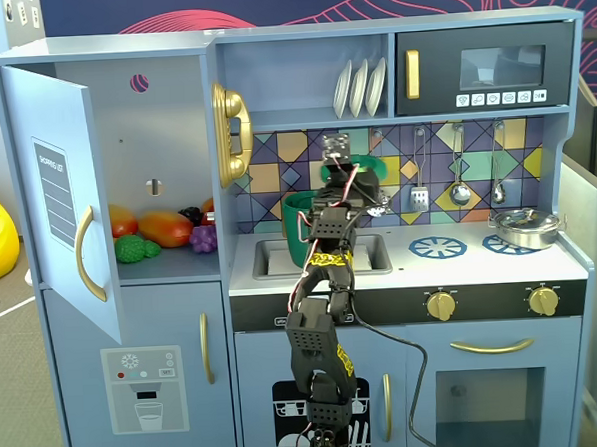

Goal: Pick up the lid from the counter and put it on the green recipient

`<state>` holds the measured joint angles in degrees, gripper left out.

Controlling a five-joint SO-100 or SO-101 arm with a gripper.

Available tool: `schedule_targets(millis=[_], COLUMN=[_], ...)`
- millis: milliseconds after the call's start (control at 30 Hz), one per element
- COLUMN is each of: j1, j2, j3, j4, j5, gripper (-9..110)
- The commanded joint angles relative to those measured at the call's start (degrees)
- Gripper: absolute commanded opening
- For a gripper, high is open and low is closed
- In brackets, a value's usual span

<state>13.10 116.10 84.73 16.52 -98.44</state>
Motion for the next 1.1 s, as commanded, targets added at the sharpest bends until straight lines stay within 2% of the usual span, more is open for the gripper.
schedule_targets(millis=[0,300,1067], j1=[-4.66,-9.93,-8.09], j2=[3.96,5.36,4.83], j3=[-5.45,-3.43,2.46], j4=[1.93,6.24,6.42], j5=[-0.53,0.35,1.23], gripper=[0,0,0])
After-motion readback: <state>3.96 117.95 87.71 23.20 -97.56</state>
